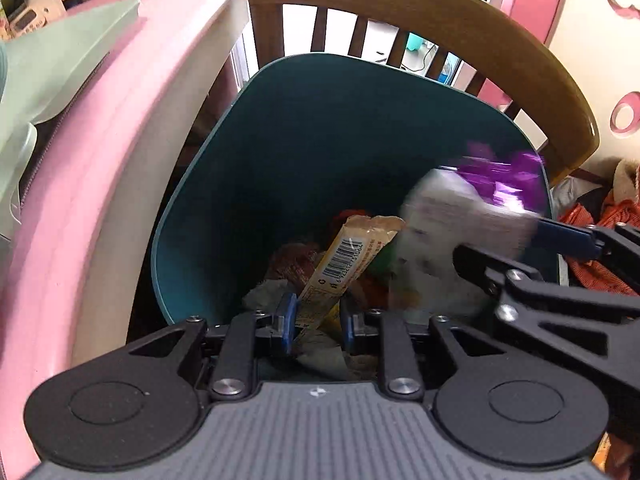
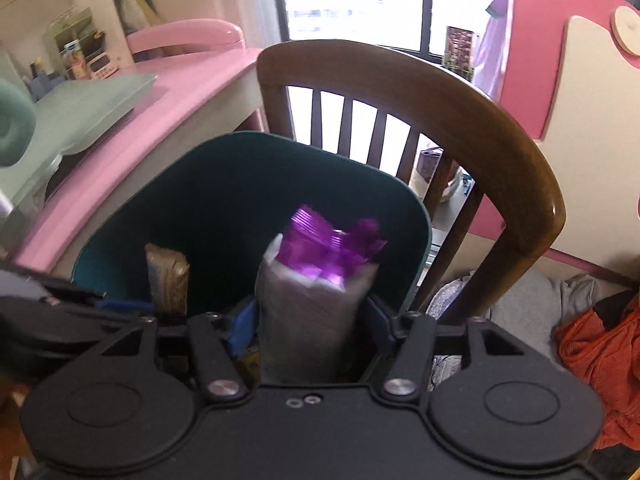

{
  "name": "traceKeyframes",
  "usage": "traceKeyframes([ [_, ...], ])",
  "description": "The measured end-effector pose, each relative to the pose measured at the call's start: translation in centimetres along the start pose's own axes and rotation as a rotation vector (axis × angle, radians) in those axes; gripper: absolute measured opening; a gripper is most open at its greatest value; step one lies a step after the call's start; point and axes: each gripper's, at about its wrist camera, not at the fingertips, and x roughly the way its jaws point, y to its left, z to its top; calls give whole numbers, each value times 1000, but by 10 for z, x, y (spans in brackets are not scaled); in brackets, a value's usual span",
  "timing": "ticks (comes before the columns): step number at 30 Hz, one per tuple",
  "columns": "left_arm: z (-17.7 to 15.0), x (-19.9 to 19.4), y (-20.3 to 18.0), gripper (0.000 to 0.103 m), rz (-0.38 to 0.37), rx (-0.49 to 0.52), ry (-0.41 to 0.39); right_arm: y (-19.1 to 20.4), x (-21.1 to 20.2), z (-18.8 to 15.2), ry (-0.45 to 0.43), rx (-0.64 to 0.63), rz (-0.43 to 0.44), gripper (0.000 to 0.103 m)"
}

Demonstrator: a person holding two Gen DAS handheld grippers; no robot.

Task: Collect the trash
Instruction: 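Open both tools inside the wastebasket to drop stick and wrapper, then move both open tools down under the chair toward the floor trash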

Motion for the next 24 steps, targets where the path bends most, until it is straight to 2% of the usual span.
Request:
traceKeyframes([
  [5,2,-3,2,24,-25,-20,-9,-2,-17,-2,-20,1,31,62],
  [9,-2,-16,5,32,-52,-26,-48,-4,-32,-7,-39,5,51,62],
  [10,-4,-19,6,40,-60,-26,-53,-4,-36,-9,-44,11,56,62],
  [11,-6,-23,5,53,-65,-23,-61,-4,-41,-11,-51,18,63,62],
  [13,-11,-34,5,62,-69,-7,-96,-3,-50,-15,-66,28,81,63],
  [16,-22,-50,4,62,-76,27,-128,-1,-66,-25,-90,38,102,73],
  [24,-69,-93,19,65,-110,76,-203,4,-106,-68,-129,91,134,77],
])
